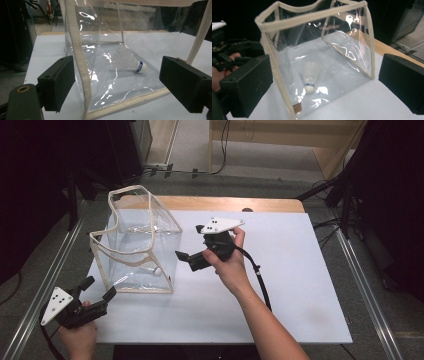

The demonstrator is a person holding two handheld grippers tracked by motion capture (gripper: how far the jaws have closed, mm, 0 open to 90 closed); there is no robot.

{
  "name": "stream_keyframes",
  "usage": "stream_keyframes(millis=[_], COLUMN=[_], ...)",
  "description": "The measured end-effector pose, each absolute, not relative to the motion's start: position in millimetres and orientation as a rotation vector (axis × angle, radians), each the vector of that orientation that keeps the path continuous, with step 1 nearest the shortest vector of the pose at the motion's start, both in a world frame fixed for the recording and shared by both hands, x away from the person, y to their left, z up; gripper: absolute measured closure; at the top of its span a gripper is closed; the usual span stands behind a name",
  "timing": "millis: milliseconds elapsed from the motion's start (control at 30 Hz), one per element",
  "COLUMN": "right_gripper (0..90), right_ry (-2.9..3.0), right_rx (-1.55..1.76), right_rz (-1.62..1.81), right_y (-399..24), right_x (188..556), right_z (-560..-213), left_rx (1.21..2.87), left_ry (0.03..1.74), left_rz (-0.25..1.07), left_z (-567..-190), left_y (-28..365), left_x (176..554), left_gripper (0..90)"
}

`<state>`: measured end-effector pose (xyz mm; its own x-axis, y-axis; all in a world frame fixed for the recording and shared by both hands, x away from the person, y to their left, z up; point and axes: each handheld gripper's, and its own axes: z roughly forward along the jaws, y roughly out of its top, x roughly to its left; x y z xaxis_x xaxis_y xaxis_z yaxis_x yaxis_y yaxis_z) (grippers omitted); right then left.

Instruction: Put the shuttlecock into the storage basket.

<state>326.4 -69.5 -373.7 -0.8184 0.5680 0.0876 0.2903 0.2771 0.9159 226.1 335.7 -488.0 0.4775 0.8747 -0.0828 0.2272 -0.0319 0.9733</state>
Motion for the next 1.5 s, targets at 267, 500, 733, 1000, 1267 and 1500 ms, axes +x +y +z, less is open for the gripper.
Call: stream_keyframes(millis=[267,500,733,1000,1267,1500], right_gripper=[0.0,0.0,0.0,0.0,0.0,0.0], right_ry=[2.277,2.267,2.248,2.226,2.207,2.189], right_rx=[0.84,0.886,0.902,0.929,0.979,1.013], right_rz=[1.517,1.514,1.501,1.475,1.455,1.447], right_y=[-88.9,-105.8,-118.9,-132.7,-148.1,-162.0], right_x=[322.8,320.0,315.8,311.2,306.7,303.0], right_z=[-390.8,-405.5,-412.4,-421.9,-432.9,-441.9], left_rx=[1.558,1.56,1.56,1.561,1.566,1.567], left_ry=[0.991,0.989,0.989,0.989,0.988,0.989], left_rz=[0.692,0.692,0.692,0.693,0.696,0.698], left_z=[-488.1,-488.2,-488.2,-488.2,-488.2,-488.2], left_y=[335.3,335.0,334.7,334.8,334.6,334.2], left_x=[226.2,226.3,226.3,226.3,226.2,226.1], left_gripper=[13.8,13.8,13.8,13.8,13.8,13.8])
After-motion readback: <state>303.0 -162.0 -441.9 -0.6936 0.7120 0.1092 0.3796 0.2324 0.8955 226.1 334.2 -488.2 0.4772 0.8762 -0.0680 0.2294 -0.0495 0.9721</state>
